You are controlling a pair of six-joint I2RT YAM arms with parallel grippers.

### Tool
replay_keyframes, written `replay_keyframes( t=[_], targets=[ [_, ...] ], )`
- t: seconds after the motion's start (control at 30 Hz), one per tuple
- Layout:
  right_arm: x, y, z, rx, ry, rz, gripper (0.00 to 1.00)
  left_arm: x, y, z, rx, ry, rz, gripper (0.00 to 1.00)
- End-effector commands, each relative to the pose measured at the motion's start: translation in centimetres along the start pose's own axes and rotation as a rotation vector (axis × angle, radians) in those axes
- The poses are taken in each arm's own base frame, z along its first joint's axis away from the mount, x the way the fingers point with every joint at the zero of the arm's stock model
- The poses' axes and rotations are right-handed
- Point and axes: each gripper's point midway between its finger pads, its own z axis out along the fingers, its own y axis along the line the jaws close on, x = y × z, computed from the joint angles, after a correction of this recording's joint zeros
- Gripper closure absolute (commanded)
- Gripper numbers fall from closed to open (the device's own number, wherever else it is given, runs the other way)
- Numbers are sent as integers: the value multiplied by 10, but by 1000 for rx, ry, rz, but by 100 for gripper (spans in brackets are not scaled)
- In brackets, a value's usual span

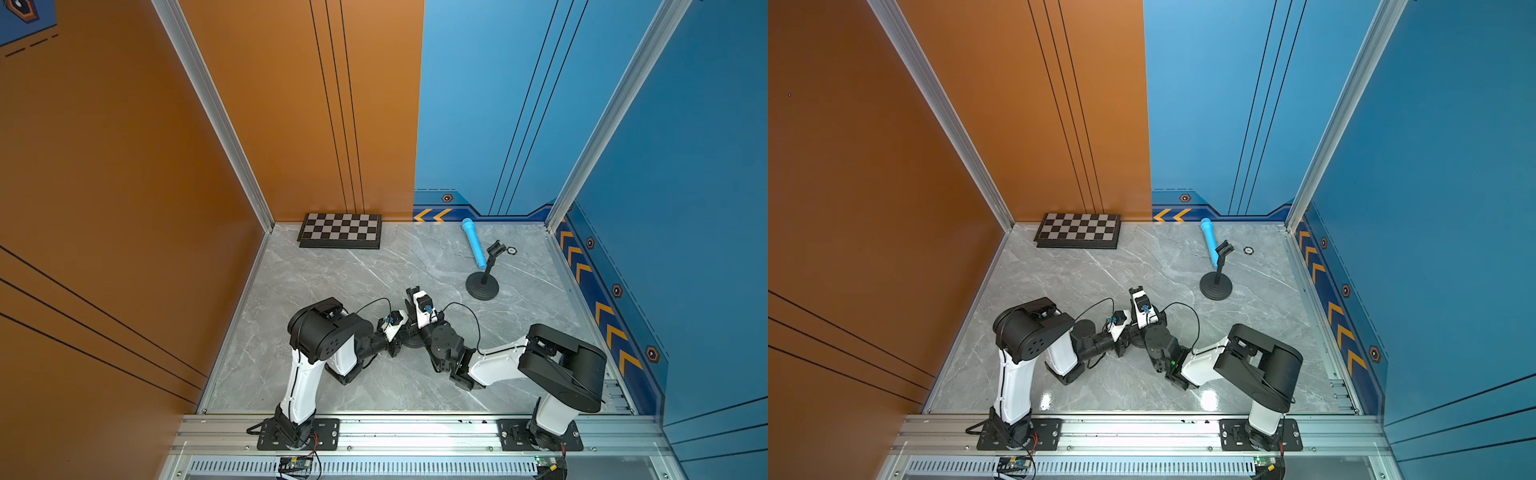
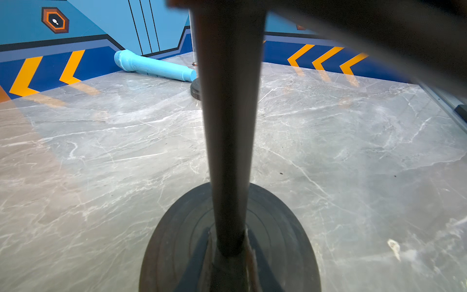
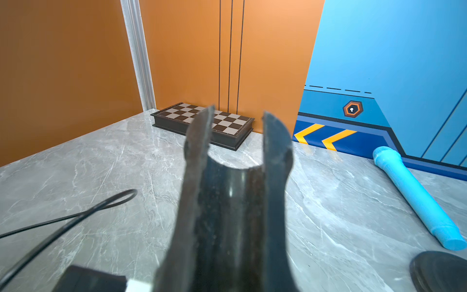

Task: Assemble a microphone stand
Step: Screw the microphone stand pole into the microphone stand base.

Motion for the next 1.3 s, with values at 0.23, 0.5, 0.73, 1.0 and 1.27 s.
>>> replay_keyframes(
  t=[0.23, 0.5, 0.73, 1.0, 1.27],
  targets=[
    [12, 13, -9, -385, 162, -10, 53, 68, 13, -14, -87, 241, -98, 77],
    [1, 12, -33, -639, 164, -16, 49, 70, 13, -14, -83, 245, -98, 78],
    [-12, -4, -27, -681, 163, -30, 49, 74, 13, -13, -78, 254, -98, 79],
    [-15, 6, -10, -771, 157, -15, 49, 73, 12, -15, -77, 253, -93, 79],
    [-13, 9, 5, -795, 178, -20, 69, 74, 13, -16, -80, 254, -95, 80]
  ],
)
